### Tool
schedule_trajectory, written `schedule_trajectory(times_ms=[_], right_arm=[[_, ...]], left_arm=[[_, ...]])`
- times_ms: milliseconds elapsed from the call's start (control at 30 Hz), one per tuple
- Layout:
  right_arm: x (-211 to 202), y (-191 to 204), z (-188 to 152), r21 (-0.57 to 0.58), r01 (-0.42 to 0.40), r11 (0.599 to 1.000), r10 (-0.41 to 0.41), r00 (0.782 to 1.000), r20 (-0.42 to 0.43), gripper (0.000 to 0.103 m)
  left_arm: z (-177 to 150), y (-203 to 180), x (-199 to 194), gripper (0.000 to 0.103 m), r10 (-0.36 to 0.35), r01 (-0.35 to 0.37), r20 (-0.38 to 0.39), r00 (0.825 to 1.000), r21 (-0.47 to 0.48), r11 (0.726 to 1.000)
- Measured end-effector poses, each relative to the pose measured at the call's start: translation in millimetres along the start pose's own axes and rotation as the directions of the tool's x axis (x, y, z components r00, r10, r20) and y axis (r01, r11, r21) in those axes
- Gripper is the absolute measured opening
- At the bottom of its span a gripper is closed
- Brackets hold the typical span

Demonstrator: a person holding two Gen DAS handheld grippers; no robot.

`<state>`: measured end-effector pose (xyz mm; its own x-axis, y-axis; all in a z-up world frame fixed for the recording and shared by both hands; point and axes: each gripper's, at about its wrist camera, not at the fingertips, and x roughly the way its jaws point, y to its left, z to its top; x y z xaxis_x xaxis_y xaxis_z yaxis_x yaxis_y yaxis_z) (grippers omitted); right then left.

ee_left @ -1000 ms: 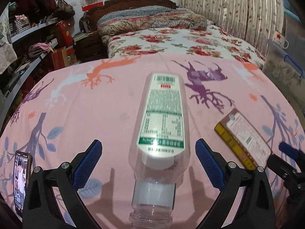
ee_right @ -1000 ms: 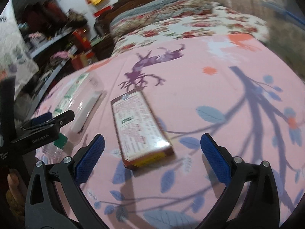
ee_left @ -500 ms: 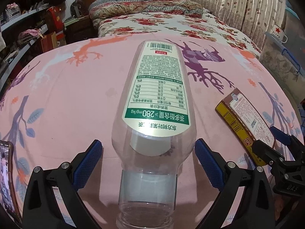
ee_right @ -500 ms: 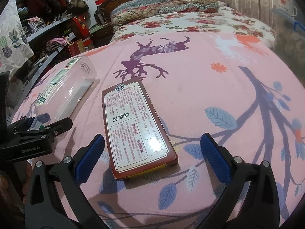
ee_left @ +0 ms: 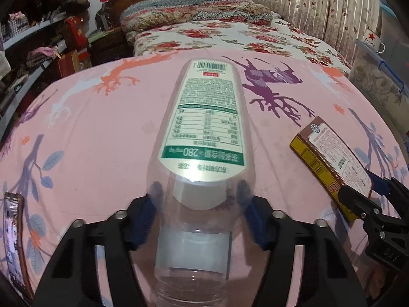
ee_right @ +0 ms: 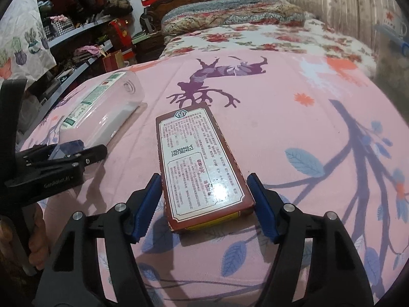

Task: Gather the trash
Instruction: 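Close the left tool on the clear bottle while the right tool closes on the brown box, then lift the clear bottle with the left tool while the right tool lifts the brown box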

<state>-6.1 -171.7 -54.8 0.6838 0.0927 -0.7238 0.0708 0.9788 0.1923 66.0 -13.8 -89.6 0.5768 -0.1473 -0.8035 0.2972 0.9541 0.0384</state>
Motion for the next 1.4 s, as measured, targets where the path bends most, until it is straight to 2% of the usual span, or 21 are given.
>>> schedule_trajectory(times_ms=[200, 400, 500, 733, 1100, 1267, 1400], right_arm=[[-11, -15, -3, 0.07, -0.002, 0.998, -0.002, 0.999, 0.044, 0.068], [-25, -37, -8, 0.149, 0.004, 0.989, -0.015, 0.997, 0.072, 0.068], [-34, -48, -10, 0.178, 0.015, 0.984, -0.03, 0.996, 0.087, 0.068], [-39, -66, -19, 0.231, 0.027, 0.973, -0.048, 0.995, 0.085, 0.067], [-42, -67, -22, 0.231, 0.033, 0.973, -0.056, 0.994, 0.095, 0.067], [-40, -63, -24, 0.222, 0.04, 0.974, -0.057, 0.996, 0.073, 0.068], [-31, -64, -26, 0.235, 0.032, 0.971, -0.041, 0.999, 0.033, 0.07]], left_arm=[[1, 3, -8, 0.058, -0.041, 0.041, 0.024, 0.999, -0.014, 0.999], [5, -14, -30, 0.058, -0.107, 0.104, 0.088, 0.99, 0.038, 0.994], [5, -26, -31, 0.058, -0.149, 0.144, 0.084, 0.985, 0.063, 0.988], [-2, -47, -25, 0.058, -0.197, 0.191, 0.053, 0.979, 0.104, 0.976], [-7, -53, -18, 0.059, -0.186, 0.182, 0.024, 0.982, 0.108, 0.977], [-5, -53, -18, 0.075, -0.178, 0.173, 0.038, 0.983, 0.106, 0.979], [-4, -53, -19, 0.075, -0.173, 0.167, 0.045, 0.984, 0.111, 0.98]])
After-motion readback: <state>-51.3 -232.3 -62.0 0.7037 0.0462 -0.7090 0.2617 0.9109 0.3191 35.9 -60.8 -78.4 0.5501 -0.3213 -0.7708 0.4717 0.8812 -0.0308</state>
